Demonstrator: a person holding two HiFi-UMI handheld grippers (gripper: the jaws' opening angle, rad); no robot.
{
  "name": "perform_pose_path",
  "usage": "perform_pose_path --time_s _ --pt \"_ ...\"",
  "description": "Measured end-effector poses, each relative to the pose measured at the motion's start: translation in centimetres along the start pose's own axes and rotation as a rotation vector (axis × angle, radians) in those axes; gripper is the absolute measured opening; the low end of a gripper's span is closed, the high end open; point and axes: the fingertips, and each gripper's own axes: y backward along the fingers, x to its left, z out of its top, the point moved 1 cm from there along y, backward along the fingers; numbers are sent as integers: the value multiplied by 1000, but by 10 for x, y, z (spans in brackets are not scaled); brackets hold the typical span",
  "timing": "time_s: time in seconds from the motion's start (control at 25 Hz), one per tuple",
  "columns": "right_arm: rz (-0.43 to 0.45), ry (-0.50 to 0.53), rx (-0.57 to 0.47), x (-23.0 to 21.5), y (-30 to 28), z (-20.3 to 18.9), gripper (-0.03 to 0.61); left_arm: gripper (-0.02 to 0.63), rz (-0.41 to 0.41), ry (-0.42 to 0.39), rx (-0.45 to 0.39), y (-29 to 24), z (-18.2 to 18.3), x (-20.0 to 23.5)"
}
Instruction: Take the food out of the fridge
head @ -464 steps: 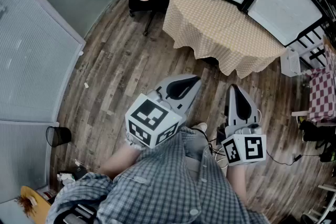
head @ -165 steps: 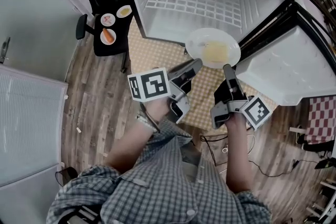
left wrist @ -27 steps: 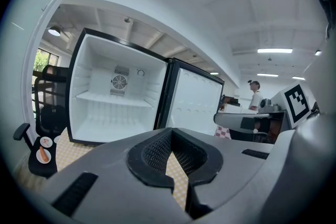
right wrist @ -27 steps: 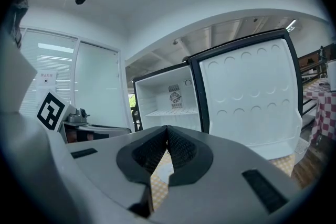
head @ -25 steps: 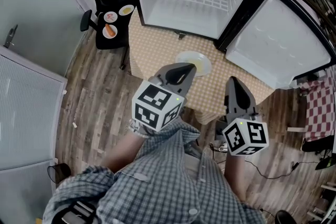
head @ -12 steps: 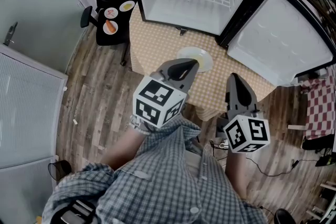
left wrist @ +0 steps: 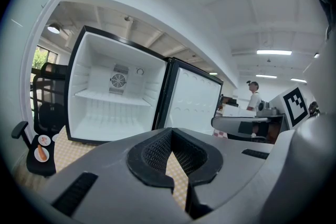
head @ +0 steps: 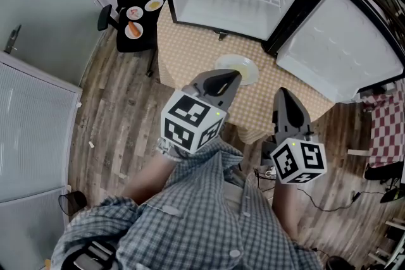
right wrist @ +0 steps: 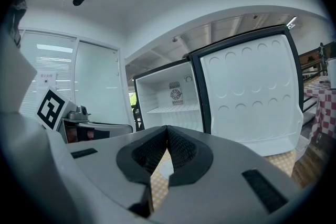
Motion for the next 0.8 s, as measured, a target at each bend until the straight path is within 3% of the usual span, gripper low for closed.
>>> perform_pose_path --time_s 0.56,0.8 --pt "-12 -1 7 -8 1 -2 9 5 33 5 -23 1 5 8" --pt "6 14 -8 -3 -5 5 9 5 27 -35 -36 -6 19 7"
